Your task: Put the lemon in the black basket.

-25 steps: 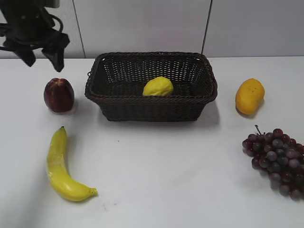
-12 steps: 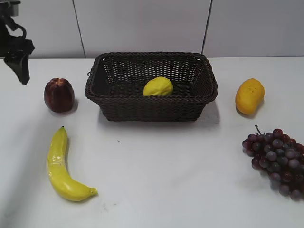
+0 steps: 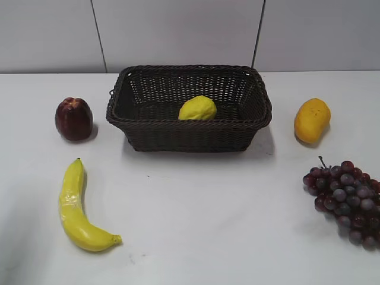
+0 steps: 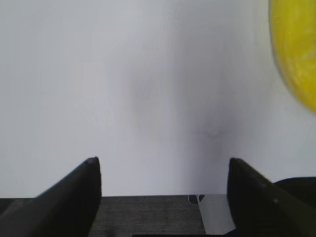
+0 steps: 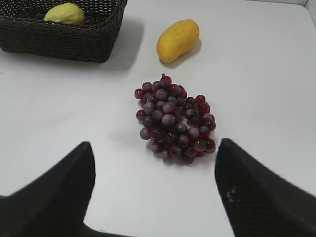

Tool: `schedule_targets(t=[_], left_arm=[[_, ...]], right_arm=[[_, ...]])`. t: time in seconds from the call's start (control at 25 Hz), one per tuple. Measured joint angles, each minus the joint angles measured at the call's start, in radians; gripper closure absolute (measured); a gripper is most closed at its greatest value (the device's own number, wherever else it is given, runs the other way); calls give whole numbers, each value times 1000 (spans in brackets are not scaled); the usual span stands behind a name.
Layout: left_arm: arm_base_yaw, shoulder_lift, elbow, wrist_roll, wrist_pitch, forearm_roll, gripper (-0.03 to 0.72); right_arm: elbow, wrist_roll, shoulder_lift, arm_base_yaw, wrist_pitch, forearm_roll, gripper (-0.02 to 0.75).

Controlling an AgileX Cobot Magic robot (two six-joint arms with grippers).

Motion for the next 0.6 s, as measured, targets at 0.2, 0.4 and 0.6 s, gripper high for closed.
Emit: schedule_targets(t=[0.2, 0.4, 0.6], left_arm=[[0, -177, 199, 0, -48, 0, 99], [0, -358, 315, 0, -65, 0, 99], [0, -542, 385, 0, -72, -1, 101]], right_arm=[[0, 0, 0, 0, 0, 0, 167], [0, 0, 0, 0, 0, 0, 167], [0, 0, 0, 0, 0, 0, 167]])
